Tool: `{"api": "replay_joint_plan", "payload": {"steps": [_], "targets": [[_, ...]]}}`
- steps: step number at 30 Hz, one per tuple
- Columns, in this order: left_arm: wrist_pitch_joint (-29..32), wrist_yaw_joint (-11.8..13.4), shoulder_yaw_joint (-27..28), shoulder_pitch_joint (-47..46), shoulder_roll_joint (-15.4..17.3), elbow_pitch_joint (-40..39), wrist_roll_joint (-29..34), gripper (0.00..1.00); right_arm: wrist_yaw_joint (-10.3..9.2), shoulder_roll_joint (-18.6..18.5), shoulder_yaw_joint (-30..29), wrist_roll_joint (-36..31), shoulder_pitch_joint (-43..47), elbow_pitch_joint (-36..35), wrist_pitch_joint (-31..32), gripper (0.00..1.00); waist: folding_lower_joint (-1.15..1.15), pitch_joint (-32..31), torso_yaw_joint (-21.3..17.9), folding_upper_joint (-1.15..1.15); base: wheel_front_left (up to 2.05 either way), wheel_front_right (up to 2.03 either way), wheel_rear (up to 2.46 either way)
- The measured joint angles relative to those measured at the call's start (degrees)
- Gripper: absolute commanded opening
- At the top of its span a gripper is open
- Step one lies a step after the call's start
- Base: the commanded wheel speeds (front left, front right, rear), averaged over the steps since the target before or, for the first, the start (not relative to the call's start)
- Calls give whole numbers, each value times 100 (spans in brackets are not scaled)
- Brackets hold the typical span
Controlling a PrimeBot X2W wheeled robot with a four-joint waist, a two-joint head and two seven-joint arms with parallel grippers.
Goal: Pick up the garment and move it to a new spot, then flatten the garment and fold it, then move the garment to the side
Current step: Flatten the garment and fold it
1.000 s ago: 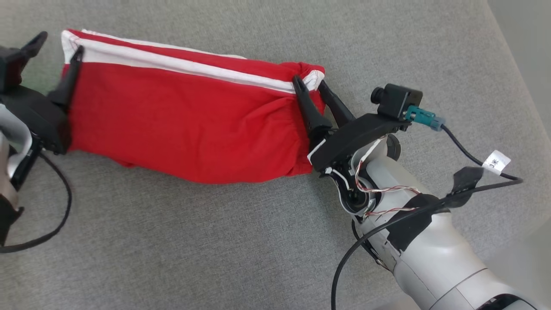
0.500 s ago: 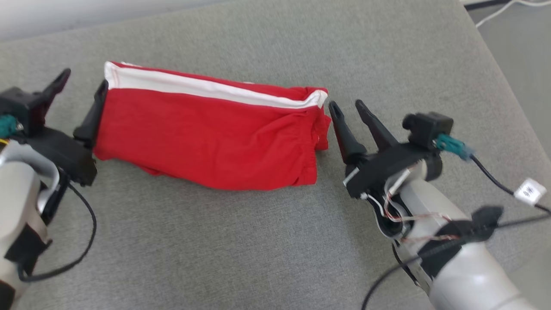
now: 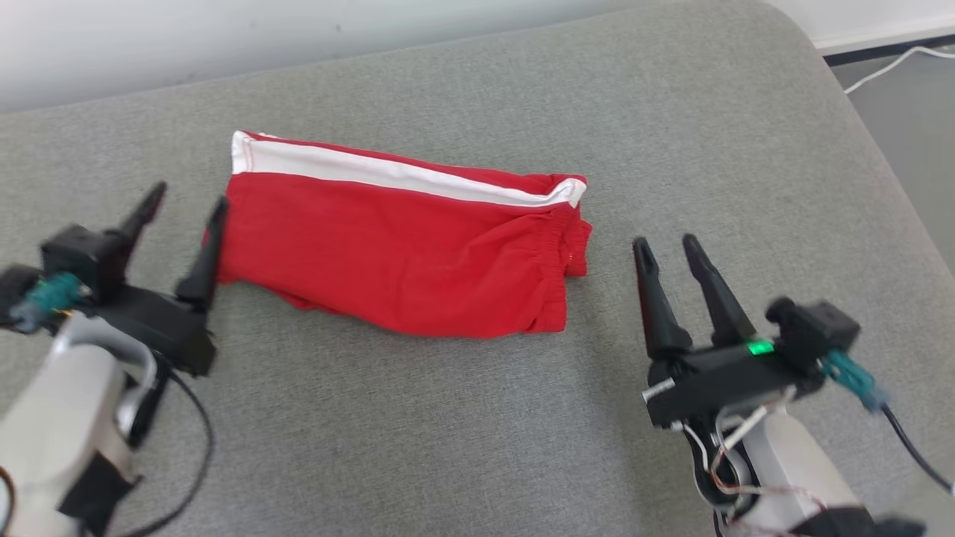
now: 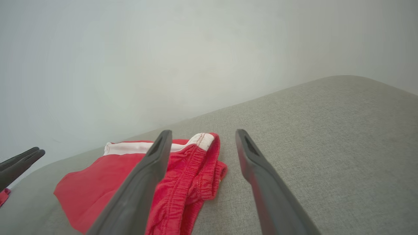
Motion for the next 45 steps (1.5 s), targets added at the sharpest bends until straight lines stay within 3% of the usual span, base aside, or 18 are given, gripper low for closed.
{"api": "replay_joint_plan", "payload": {"steps": [9, 32, 33, 35, 36, 45], "targets": [[-8, -60, 178, 252, -328, 263, -34, 100, 0, 162, -252, -411, 703, -365, 0, 100, 1, 10, 75, 0, 0, 0, 0], [-10, -413, 240, -43, -736, 1833, 204, 100, 0, 232, -86, -512, 671, -271, 0, 100, 1, 139, -236, 1, 0, 0, 0], [-12, -432, 222, -85, -762, 1935, 204, 94, 0, 227, -77, -512, 664, -265, 0, 100, 1, 134, -246, 1, 0, 0, 0], [-13, -455, 178, -158, -799, 2075, 208, 18, 0, 222, -64, -512, 657, -261, 0, 100, 1, 120, -262, 1, 0, 0, 0], [-13, -457, 155, -180, -821, 2116, 221, 0, 0, 220, -60, -513, 658, -259, 0, 100, 1, 108, -265, 1, 0, 0, 0], [-12, -455, 143, 18, -1017, 2160, 405, 0, 0, 203, -69, -565, 795, -201, -1, 100, 1, -179, -179, 1, 0, 0, 0]]}}
